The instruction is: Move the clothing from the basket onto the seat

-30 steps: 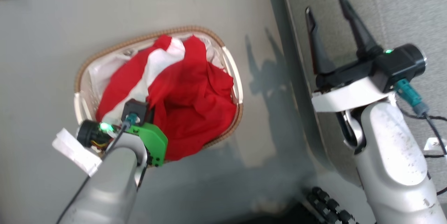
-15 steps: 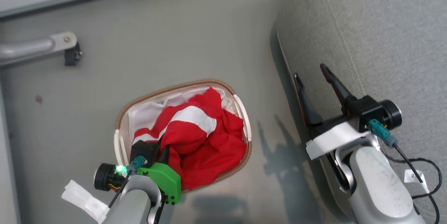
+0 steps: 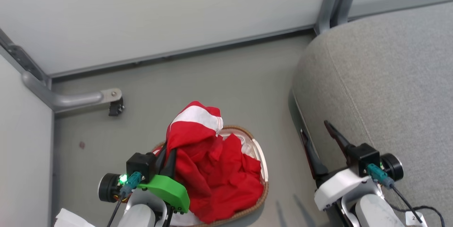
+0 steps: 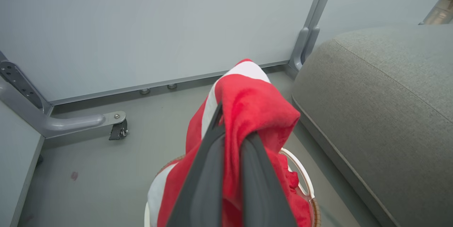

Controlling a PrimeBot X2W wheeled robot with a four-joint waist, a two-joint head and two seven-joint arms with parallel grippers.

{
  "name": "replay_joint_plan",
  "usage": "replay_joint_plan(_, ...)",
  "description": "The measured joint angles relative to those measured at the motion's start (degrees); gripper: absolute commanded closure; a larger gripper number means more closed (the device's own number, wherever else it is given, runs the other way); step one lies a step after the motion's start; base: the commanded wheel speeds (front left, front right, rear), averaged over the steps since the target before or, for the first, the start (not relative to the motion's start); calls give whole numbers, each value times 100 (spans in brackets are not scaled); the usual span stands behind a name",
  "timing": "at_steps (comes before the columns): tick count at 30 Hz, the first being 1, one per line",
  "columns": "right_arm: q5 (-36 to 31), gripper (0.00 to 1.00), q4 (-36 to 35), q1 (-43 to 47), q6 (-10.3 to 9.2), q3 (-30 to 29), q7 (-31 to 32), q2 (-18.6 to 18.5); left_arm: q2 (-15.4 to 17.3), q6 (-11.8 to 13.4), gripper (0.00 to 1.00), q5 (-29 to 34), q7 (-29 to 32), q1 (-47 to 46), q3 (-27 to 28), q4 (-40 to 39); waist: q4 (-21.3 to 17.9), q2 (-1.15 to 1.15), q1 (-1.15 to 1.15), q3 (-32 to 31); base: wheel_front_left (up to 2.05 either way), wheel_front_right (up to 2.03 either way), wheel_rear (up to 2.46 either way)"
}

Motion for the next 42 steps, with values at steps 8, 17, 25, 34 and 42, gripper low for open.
replay_joint_plan(8,101,0,83,337,0,98,1,0,-8,-9,100,-203,0,75,-85,-771,197,0,0,-580,0,0,0)
replay_joint_plan(17,152,0,185,531,0,309,1,-2,-11,87,100,-492,0,-324,-593,-1078,456,0,0,-729,0,0,0)
replay_joint_plan(25,399,0,420,141,0,1709,1,1,-11,185,100,-760,0,-667,-1158,-1187,711,0,0,-660,0,0,0)
replay_joint_plan(34,844,0,846,-970,0,2727,0,4,-12,305,100,-1048,0,-835,-1808,-1257,1001,0,0,-588,0,0,0)
replay_joint_plan(42,1316,100,1374,-1260,0,3059,0,3,-11,425,100,-1282,0,-927,-2162,-1262,1267,0,0,-569,0,0,0)
